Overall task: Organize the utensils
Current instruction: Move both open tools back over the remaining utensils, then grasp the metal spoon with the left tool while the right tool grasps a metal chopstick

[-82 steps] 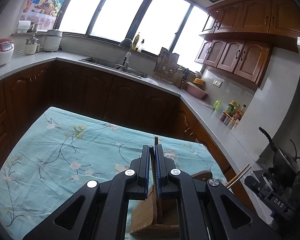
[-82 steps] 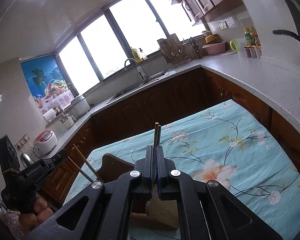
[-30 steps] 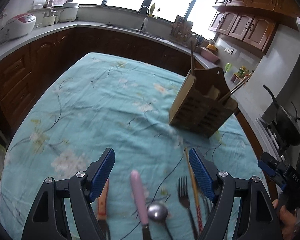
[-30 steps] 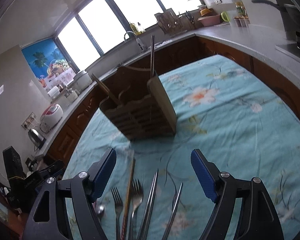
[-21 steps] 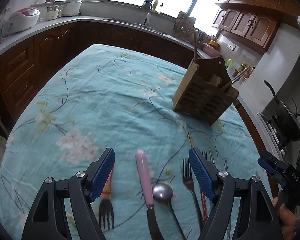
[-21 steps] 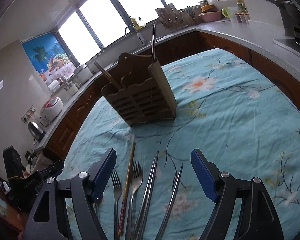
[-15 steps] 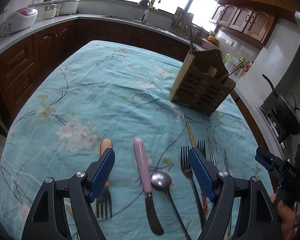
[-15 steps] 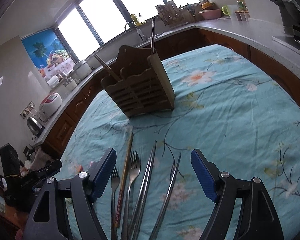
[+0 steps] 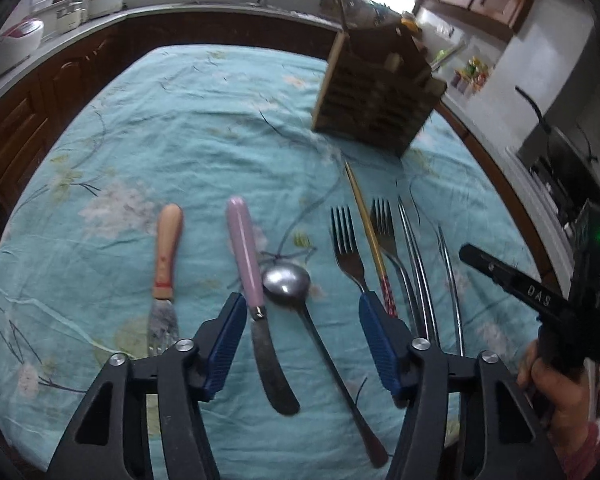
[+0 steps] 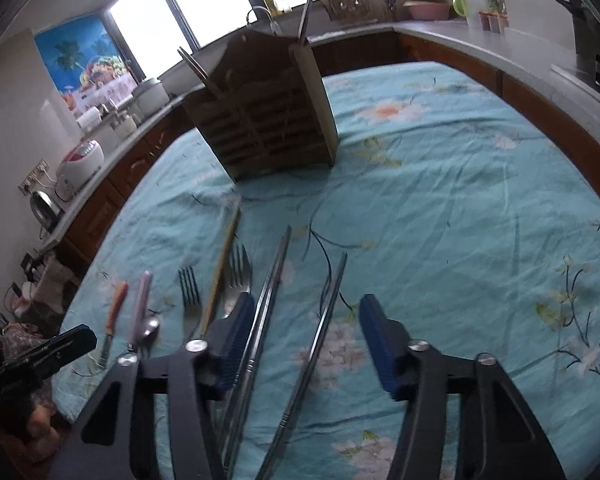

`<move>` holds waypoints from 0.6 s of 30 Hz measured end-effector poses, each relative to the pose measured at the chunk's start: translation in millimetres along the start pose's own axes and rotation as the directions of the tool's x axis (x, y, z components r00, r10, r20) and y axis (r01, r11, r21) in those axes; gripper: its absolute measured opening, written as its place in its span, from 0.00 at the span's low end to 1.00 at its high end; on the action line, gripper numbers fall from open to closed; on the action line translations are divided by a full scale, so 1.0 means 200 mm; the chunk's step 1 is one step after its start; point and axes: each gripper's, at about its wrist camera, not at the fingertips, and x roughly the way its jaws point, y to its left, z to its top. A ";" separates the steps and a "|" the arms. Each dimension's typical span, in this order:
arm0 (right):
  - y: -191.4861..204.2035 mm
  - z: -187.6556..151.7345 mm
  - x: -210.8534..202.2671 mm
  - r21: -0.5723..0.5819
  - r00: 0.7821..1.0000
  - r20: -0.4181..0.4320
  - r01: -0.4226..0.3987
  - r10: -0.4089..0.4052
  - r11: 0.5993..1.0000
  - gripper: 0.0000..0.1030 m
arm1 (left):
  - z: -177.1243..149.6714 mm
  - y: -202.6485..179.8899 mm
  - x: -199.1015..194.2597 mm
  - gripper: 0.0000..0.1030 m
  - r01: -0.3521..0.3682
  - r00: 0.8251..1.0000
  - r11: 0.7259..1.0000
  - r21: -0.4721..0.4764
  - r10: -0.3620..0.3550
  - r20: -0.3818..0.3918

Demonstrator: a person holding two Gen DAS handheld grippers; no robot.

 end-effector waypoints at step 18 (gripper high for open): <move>-0.03 0.05 0.12 -0.015 0.999 -0.048 0.020 -0.021 1.000 0.38 | 0.08 -0.05 0.30 0.22 -0.035 0.991 0.999 0.036 0.039 -0.124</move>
